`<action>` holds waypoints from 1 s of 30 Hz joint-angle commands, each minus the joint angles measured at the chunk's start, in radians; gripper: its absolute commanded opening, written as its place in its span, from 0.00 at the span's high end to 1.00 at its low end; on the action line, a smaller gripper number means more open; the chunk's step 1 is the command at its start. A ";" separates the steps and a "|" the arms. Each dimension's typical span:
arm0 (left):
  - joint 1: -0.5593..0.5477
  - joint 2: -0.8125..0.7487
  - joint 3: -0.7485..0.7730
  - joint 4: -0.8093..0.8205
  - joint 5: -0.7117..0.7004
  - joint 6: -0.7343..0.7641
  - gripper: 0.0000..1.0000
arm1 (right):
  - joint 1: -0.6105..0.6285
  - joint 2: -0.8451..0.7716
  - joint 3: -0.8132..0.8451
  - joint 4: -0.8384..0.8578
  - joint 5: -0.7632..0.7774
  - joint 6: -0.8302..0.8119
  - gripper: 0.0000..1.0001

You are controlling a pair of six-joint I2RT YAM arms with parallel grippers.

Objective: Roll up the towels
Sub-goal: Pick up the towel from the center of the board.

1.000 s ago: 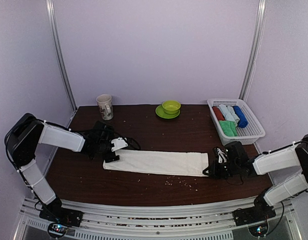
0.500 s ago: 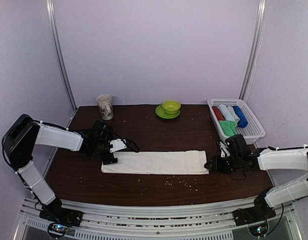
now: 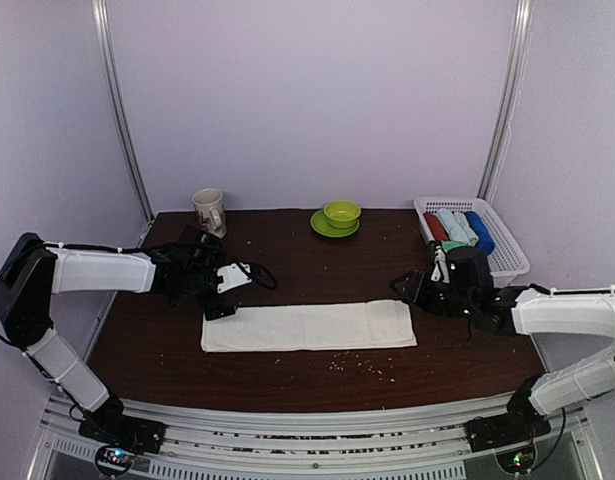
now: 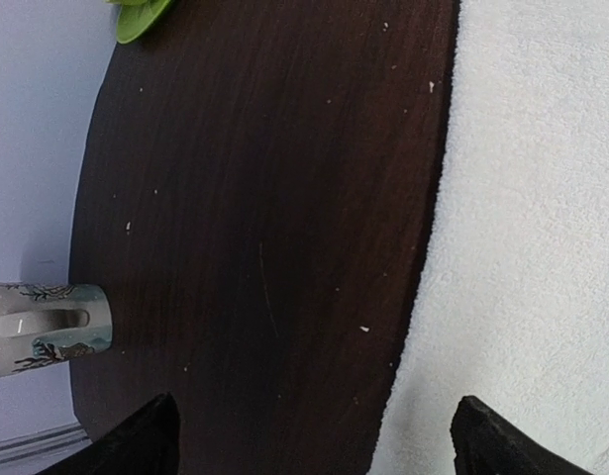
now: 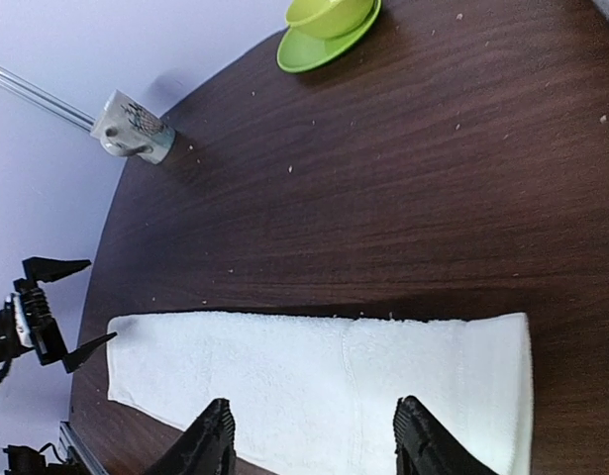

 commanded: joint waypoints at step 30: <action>0.047 0.161 -0.158 0.235 -0.213 0.047 0.06 | 0.034 0.531 -0.058 0.538 0.306 0.246 0.39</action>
